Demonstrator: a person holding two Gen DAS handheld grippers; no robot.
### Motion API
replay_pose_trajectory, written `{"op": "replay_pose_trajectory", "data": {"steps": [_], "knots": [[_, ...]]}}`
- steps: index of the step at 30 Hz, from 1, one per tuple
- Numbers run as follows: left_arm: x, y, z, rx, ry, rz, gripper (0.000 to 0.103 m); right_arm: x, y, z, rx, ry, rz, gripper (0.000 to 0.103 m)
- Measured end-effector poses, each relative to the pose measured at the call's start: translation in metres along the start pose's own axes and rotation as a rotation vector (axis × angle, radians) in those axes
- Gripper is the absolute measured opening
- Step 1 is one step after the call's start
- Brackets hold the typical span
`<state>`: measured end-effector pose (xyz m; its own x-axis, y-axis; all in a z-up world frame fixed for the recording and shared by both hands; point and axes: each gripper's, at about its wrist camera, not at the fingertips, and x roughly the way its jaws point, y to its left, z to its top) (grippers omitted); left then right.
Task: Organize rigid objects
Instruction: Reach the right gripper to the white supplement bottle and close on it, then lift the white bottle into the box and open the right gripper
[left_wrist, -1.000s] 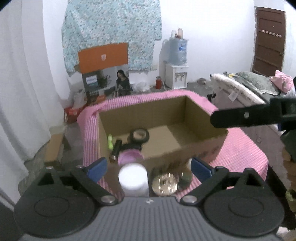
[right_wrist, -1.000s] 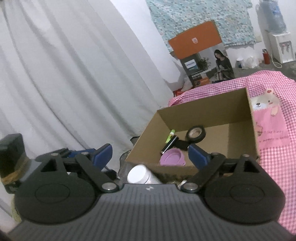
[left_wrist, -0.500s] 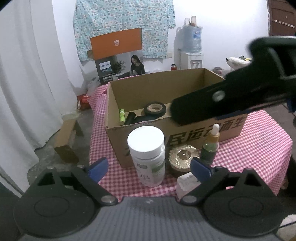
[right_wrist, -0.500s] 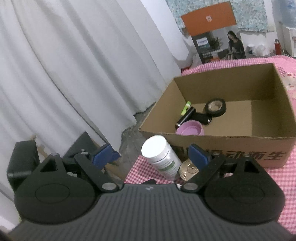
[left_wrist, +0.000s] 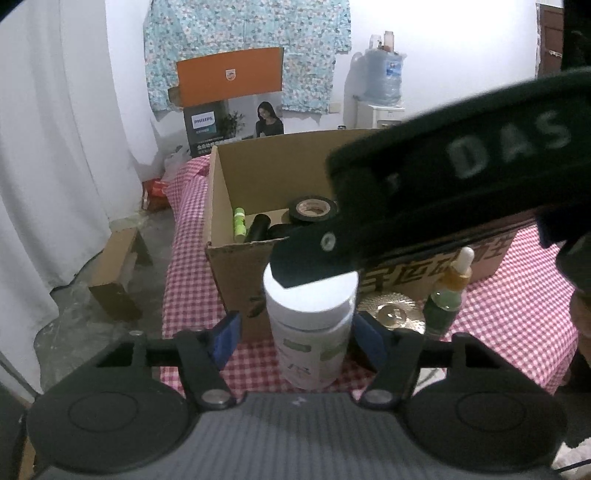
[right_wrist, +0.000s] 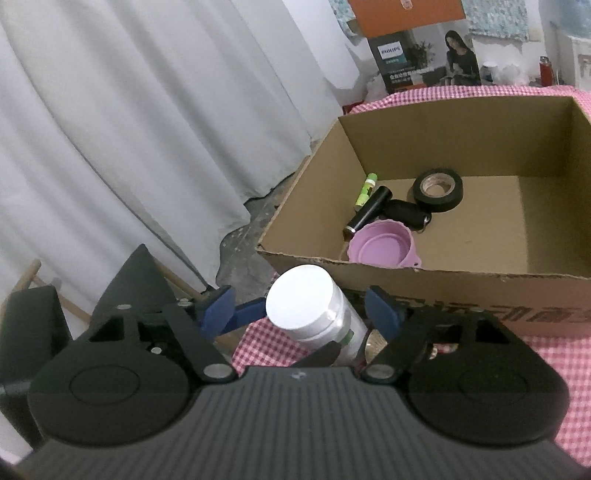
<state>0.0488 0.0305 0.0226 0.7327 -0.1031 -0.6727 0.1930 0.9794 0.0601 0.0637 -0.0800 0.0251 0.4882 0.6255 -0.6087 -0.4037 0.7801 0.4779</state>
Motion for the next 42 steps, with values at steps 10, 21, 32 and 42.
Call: {"op": "replay_pose_trajectory", "data": {"steps": [10,21,32,42], "knots": [[0.008,0.006,0.001,-0.016,0.001,-0.03,0.064,0.028,0.0,0.006,0.001,0.045,-0.008,0.055],[0.019,0.007,0.002,-0.055,0.034,-0.053,0.054,0.035,-0.004,0.007,0.008,0.062,0.0,0.053],[0.012,0.007,0.001,-0.075,0.052,-0.035,0.054,0.031,-0.003,0.006,0.011,0.071,0.02,0.049],[-0.006,0.002,0.001,-0.07,0.027,-0.011,0.054,0.014,0.006,0.004,-0.014,0.05,0.046,0.049]]}}
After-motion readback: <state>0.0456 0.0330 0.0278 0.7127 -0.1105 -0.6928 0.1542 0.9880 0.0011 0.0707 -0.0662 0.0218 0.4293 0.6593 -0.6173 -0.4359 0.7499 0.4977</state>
